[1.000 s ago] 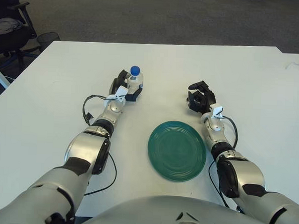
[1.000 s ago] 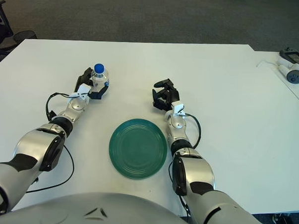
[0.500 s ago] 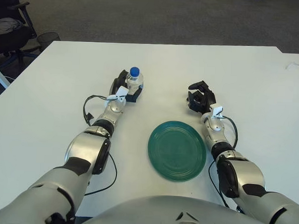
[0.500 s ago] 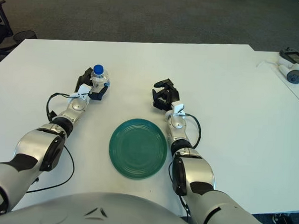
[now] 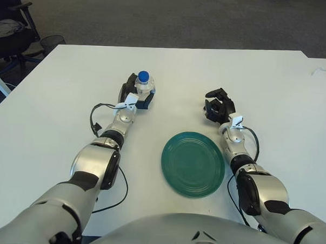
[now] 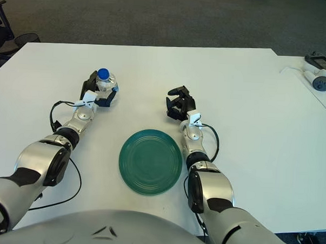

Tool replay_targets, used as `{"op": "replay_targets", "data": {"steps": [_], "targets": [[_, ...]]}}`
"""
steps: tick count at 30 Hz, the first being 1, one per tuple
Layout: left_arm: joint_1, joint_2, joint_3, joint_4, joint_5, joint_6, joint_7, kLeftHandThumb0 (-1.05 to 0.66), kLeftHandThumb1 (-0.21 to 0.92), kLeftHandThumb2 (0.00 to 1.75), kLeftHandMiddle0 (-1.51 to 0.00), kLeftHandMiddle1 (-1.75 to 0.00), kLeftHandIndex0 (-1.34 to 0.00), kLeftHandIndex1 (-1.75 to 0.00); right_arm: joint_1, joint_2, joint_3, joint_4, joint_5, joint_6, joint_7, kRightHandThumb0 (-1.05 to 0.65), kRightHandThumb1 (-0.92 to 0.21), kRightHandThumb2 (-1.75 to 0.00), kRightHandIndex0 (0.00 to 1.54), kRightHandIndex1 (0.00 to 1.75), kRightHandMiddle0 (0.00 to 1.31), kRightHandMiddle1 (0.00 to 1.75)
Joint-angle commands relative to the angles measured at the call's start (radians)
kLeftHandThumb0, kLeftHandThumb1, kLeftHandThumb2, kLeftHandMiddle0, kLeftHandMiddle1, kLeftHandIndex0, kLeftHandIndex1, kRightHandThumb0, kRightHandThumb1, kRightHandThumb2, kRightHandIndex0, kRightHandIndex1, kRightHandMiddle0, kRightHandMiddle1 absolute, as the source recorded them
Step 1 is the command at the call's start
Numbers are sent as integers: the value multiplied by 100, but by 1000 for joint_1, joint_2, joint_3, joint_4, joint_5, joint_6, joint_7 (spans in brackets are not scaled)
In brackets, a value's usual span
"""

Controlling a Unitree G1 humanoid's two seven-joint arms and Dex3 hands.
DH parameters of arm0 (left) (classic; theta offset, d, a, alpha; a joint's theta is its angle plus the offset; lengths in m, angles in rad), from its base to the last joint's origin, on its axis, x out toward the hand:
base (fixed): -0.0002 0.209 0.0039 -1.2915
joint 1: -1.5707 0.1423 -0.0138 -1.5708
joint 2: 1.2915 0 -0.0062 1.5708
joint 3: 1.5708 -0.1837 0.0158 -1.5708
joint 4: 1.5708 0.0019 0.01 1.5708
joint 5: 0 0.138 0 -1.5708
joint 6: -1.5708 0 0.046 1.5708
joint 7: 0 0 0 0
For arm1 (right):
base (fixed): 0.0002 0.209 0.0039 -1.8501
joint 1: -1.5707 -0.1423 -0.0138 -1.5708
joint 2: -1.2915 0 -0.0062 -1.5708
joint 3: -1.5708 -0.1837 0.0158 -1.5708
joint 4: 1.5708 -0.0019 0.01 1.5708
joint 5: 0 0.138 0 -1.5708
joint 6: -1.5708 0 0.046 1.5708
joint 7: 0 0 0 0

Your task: Put the bottle into the plate.

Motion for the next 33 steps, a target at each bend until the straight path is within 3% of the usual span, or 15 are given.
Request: {"op": "replay_targets", "data": {"steps": [1,8,11,15,24,28,33], "targets": [[41,22,-27,-159,40,-170,54,-46,36,125,-118,-175,-58,-175,154,18,-5,129,0,196,-1,0,-54,-94,52,165,40,150],[176,44,-77,-469,59,-271,-55,-46,36,125,-119,-175,-57,-175,151,15,-4,130,-1,205,-3,0,-54,-94,53,164,39,151],[225,47,-90,-567,45,-267,-108,-46,36,126,-119,-175,-57,-175,150,15,-4,131,-2,208,-5,0,-54,-94,53,164,39,151],[311,65,-131,-781,-54,-236,-265,-46,35,127,-118,-175,-58,-175,143,16,-4,135,-2,229,-12,0,-54,-94,52,164,39,151],[363,119,-175,-966,-233,-230,-500,-46,34,128,-117,-175,-58,-175,139,18,-4,135,-2,229,-4,0,-56,-92,50,165,39,150],[421,109,-201,-1088,-248,-177,-544,-46,33,129,-115,-175,-59,-175,139,20,-2,134,-4,227,-10,0,-56,-92,50,165,40,151],[454,107,-214,-1142,-256,-130,-590,-48,29,134,-115,-175,-62,-175,140,23,2,132,-10,214,-23,0,-56,-92,50,164,39,151]]}}
